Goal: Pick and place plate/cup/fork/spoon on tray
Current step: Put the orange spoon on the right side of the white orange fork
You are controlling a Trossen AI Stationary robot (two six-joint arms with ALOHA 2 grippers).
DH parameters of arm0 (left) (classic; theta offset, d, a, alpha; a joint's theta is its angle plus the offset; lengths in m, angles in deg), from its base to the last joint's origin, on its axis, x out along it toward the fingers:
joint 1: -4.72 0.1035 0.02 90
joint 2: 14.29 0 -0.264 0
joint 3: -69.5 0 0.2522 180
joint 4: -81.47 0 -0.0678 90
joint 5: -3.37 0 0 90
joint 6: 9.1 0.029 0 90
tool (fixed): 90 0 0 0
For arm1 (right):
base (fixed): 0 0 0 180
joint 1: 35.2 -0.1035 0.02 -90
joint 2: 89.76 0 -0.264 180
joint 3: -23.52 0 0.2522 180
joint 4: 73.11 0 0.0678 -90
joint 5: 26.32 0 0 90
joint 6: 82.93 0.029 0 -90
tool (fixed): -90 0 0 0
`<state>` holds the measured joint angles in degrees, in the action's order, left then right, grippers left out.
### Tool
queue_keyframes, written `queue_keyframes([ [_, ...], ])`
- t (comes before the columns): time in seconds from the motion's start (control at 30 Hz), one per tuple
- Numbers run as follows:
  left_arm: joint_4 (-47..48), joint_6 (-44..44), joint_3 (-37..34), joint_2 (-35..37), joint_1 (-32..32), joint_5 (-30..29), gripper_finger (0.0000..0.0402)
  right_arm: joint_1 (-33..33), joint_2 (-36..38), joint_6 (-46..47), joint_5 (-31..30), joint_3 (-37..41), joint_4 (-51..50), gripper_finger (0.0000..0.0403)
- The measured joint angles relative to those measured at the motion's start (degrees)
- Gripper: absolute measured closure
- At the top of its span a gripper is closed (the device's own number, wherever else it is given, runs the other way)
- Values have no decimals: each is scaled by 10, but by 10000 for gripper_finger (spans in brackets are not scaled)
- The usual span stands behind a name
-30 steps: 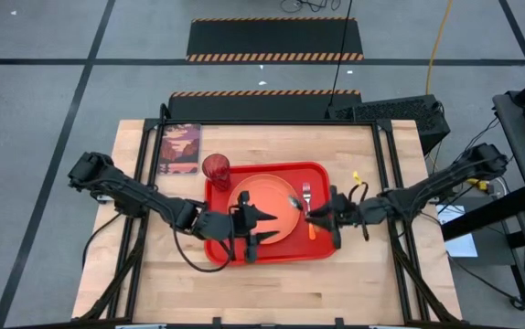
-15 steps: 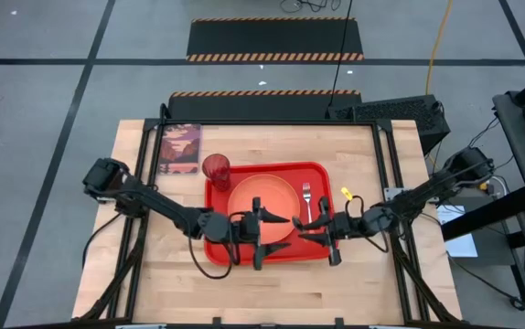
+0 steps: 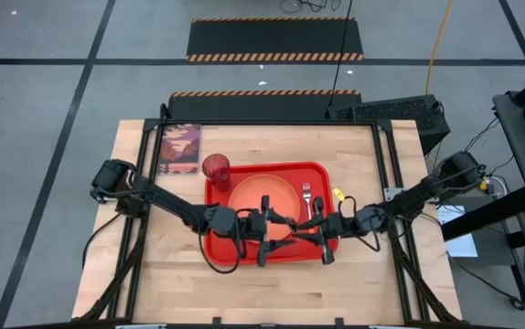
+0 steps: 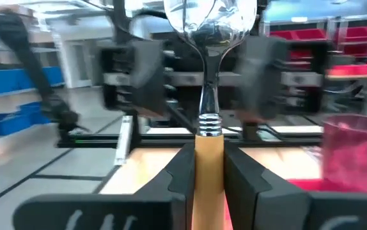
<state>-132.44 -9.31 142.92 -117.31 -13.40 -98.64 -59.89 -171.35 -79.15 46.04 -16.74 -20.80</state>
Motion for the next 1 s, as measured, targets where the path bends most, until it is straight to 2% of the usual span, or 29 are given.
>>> queue_keyframes([
  [0.13, 8, -26, 0, 0, 10, -9, 192, -1, -10, 3, -56, 0, 2, 358],
  [0.37, 26, -50, 0, 0, 21, -17, 239, -1, -21, 0, -94, 0, 11, 358],
  [0.73, 26, -51, 0, 0, 22, -52, 373, -1, -20, 0, -109, 0, 10, 357],
  [0.87, 26, -50, 0, 0, 22, -52, 374, -3, -20, 11, -118, 0, 5, 347],
  [1.0, 30, -50, 0, 0, 23, -74, 372, -15, -20, 6, -187, 0, -5, 315],
])
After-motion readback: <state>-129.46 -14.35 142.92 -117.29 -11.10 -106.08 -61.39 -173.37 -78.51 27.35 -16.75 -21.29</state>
